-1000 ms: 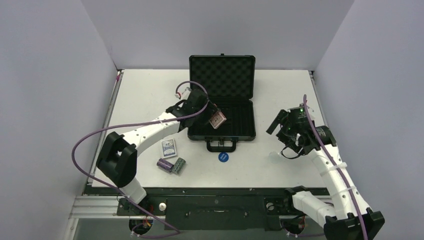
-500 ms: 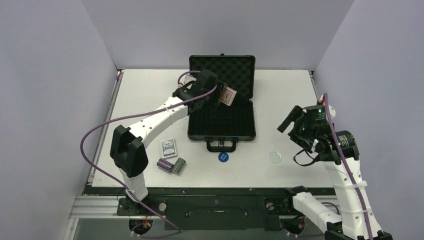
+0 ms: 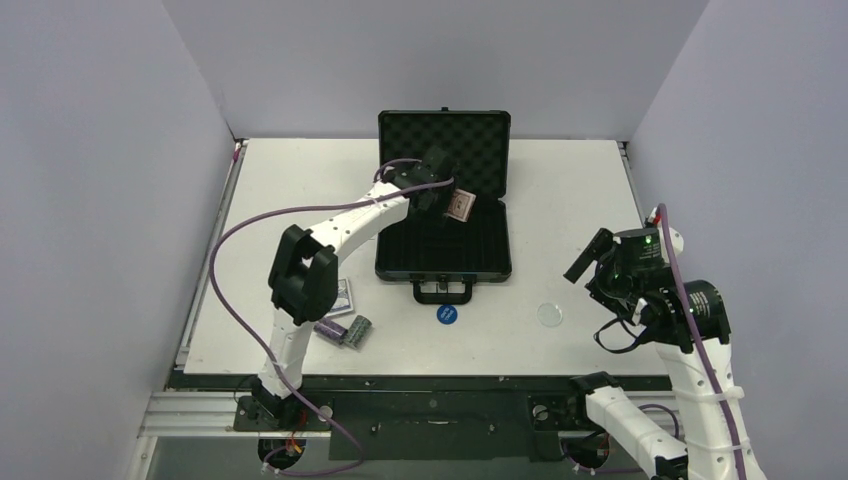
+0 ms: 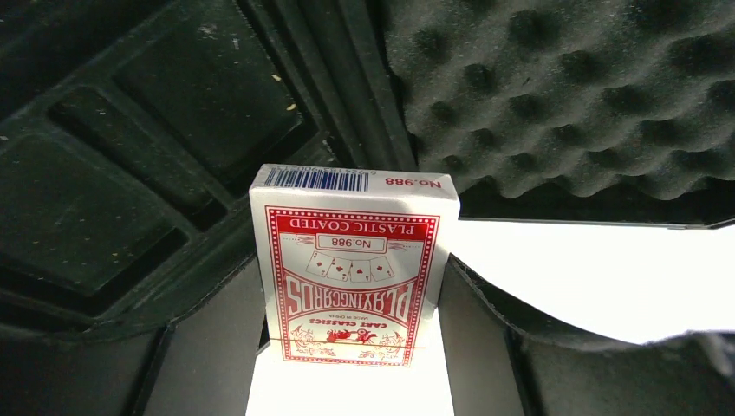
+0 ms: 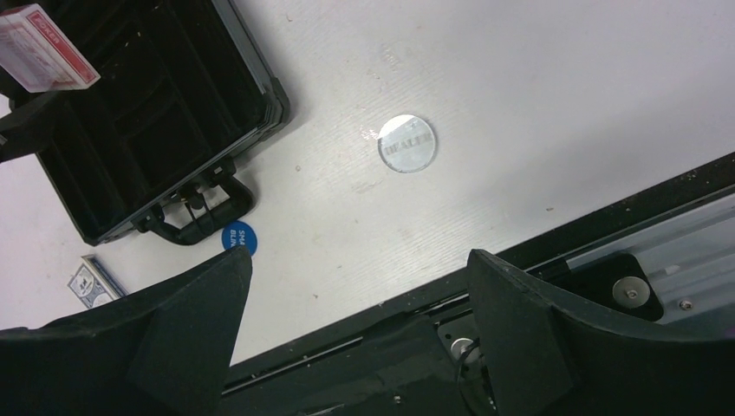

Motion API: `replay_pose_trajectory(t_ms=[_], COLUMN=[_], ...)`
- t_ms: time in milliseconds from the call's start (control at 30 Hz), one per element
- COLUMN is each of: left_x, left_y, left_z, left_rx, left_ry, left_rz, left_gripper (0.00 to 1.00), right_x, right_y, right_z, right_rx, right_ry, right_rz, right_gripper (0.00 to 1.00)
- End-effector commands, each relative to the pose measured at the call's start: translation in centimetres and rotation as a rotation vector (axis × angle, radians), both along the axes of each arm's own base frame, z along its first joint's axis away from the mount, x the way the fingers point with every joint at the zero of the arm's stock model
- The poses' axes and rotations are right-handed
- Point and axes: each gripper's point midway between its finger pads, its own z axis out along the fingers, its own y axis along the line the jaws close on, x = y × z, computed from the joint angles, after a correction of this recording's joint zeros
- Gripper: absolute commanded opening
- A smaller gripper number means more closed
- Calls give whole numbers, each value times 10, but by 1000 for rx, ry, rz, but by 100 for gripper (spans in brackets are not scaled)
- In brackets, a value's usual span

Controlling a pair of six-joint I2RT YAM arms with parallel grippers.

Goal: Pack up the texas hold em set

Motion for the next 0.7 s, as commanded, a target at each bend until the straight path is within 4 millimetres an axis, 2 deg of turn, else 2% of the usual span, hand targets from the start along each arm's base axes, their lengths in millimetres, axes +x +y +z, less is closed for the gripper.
replay_pose_trajectory(t_ms=[0, 267, 500, 667], left_x=[15, 23, 28, 35], left_y=[6, 25, 37, 34], left_z=[22, -20, -40, -50], left_rx=[0, 42, 79, 36], left_ry=[-27, 50, 74, 71], left_rz=[94, 199, 240, 262], left_gripper=[0, 0, 0, 3], right_x=[-1, 4, 11, 13], right_y=[-8, -6, 0, 0], right_z=[6, 0, -10, -15], right_rx=[-27, -14, 7, 3], right_ry=[-5, -5, 18, 34], right_rz=[-29, -46, -43, -45], right_gripper=[89, 89, 89, 89])
